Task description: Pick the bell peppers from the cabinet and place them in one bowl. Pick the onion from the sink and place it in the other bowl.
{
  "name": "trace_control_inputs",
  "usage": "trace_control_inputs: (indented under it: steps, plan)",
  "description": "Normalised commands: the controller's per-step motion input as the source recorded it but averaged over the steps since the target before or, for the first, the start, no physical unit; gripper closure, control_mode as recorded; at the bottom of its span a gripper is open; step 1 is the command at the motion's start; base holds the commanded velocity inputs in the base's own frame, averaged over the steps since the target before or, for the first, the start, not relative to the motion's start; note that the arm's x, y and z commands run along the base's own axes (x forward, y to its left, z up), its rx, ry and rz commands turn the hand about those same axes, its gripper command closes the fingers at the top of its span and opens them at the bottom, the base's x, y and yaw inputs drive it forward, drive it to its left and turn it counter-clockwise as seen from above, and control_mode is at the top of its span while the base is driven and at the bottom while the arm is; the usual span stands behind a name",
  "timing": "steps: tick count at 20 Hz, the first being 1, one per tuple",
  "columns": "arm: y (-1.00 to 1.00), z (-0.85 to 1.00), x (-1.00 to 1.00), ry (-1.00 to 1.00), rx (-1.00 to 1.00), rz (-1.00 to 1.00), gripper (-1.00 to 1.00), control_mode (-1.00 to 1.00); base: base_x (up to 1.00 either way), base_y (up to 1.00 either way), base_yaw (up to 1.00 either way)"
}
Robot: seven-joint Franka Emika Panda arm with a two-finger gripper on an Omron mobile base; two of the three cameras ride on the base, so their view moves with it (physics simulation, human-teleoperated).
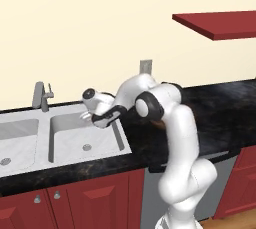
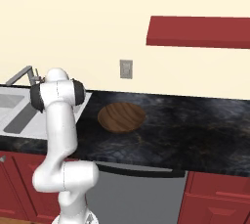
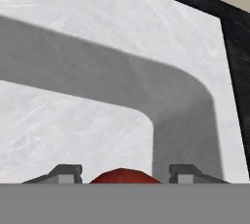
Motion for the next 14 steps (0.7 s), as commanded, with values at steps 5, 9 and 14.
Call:
trace_control_inputs:
  steps: [5,9,14]
  plan:
    - [-0.12,1.0,-0.6,0.05,0.1,0.0,1.0,-1.0,0.0,0.0,0.0]
    - [-0.2,1.0,-0.51,0.01,0.11,0.0,1.0,-1.0,0.0,0.0,0.0]
    - [-0.39,1.0,-0.57,-0.02,0.07,0.0,1.0,-1.0,0.0,0.0,0.0]
